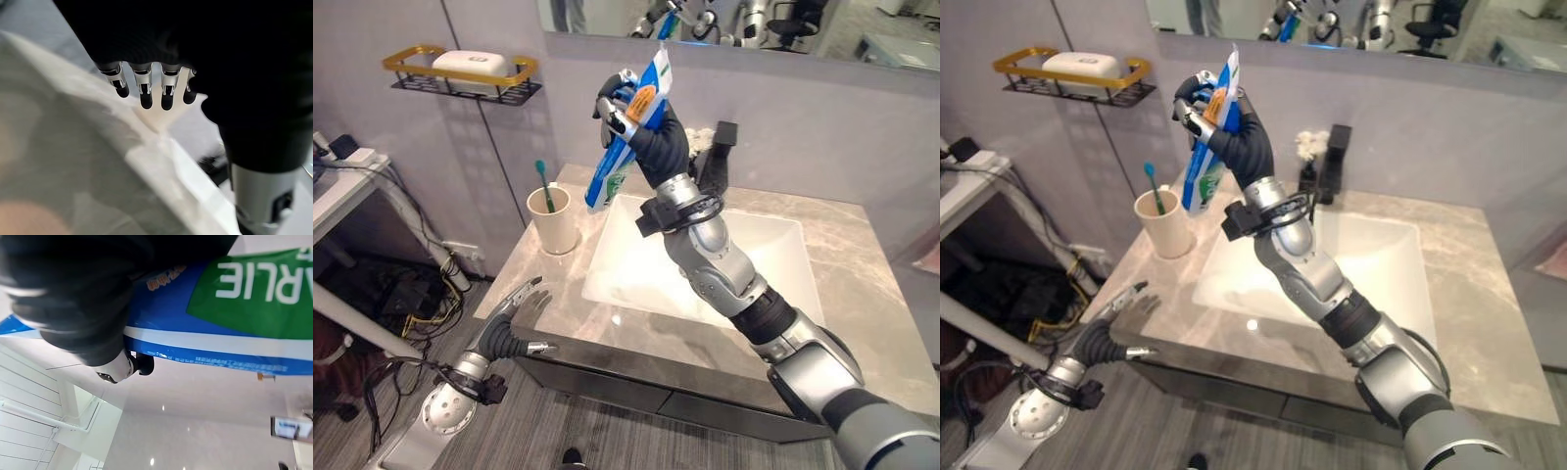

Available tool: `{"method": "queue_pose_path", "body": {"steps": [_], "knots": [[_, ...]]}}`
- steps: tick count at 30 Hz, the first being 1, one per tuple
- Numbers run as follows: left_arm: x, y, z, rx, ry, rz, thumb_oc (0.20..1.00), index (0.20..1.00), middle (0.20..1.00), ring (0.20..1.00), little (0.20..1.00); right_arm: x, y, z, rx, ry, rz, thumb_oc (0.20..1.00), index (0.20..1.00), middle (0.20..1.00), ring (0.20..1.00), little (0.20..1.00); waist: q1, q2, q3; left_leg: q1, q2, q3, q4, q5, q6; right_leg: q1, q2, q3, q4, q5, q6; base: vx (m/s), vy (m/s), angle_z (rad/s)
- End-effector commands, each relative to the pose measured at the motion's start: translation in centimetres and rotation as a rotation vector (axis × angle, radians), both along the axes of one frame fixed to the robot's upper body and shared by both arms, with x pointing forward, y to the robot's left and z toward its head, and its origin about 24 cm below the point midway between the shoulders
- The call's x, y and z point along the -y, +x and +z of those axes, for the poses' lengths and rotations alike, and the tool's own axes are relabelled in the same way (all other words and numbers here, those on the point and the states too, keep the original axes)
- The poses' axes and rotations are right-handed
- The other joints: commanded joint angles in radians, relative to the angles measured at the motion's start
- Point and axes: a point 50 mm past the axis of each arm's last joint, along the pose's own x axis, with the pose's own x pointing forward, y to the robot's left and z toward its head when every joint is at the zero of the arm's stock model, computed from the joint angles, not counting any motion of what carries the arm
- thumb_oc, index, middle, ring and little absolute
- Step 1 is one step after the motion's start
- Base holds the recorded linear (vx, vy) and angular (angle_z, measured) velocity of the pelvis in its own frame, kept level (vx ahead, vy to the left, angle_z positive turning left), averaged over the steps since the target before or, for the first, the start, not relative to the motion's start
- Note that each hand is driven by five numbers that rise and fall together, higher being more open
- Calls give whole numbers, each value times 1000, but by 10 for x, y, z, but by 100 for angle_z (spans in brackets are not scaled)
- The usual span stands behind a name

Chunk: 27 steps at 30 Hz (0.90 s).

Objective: Put brush and paste in cup on sink, flatten towel.

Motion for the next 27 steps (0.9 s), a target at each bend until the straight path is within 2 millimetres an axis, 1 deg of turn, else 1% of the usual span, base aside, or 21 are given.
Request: {"method": "queue_pose_path", "body": {"steps": [1,2,3,4,6,7,11,13,18,20,24,27], "knots": [[-18,0,8,-43,-15,16,1000,1000,1000,1000,1000,-11,-10,56,208,38,5,200,200,200,200,200,18,-68,3,9,30,20,7,7,-21,27,-110,2,0,60,58,9,-9,27],[-19,-2,4,-68,-48,29,1000,1000,1000,1000,1000,-10,-10,59,216,38,0,200,200,200,200,200,27,-69,6,7,30,12,7,4,-21,32,-111,-5,0,57,60,8,-8,33],[-23,-8,-3,-106,-130,76,1000,1000,1000,1000,1000,-11,-10,63,239,19,-18,200,200,200,200,200,43,-70,9,-5,27,-4,7,7,-20,35,-113,-19,0,56,61,-3,-1,29],[-23,-8,-3,-105,-131,76,1000,1000,1000,1000,1000,-11,-10,63,240,19,-18,200,200,200,200,200,41,-71,8,-9,26,-5,7,11,-18,31,-114,-19,0,59,60,-6,3,19],[-24,-12,-15,-145,-204,124,1000,1000,1000,1000,1000,-10,-6,65,233,25,-42,200,200,200,200,200,63,-76,7,-27,21,-23,7,14,-15,29,-116,-35,0,59,62,4,9,18],[-24,-12,-15,-145,-198,123,1000,1000,1000,1000,1000,-9,-5,66,235,27,-47,200,200,200,200,200,67,-77,7,-30,20,-28,7,13,-14,29,-116,-38,0,59,63,12,8,22],[-20,-9,-15,-135,-162,100,1000,1000,1000,1000,1000,-7,-1,69,236,22,-78,200,200,200,200,200,81,-84,7,-44,13,-43,7,14,-12,29,-119,-51,0,58,65,10,18,18],[-19,-8,-17,-139,-149,91,1000,1000,1000,1000,1000,-4,4,74,245,16,-124,200,200,200,200,200,93,-88,6,-47,10,-55,7,8,-13,34,-121,-63,0,57,69,27,25,17],[-18,-5,-15,-131,-138,79,1000,1000,1000,1000,1000,0,12,80,245,12,-198,200,200,200,200,200,106,-93,7,-58,3,-68,7,8,-12,33,-124,-72,0,59,72,14,16,7],[-17,-3,-14,-129,-132,69,1000,1000,1000,1000,1000,2,18,81,239,-6,-239,200,200,200,200,200,115,-95,7,-67,-2,-79,7,9,-11,35,-127,-81,0,59,72,13,24,4],[-17,-1,-10,-112,-122,58,1000,1000,1000,1000,1000,6,22,84,244,-18,-284,200,200,200,200,200,124,-97,8,-76,-8,-92,7,9,-11,37,-130,-89,0,59,75,11,16,3],[-16,1,-8,-100,-129,54,1000,1000,1000,1000,1000,10,25,81,236,-22,-300,200,200,200,200,200,130,-97,12,-87,-16,-103,7,10,-9,36,-133,-99,0,59,76,8,17,13]]}}
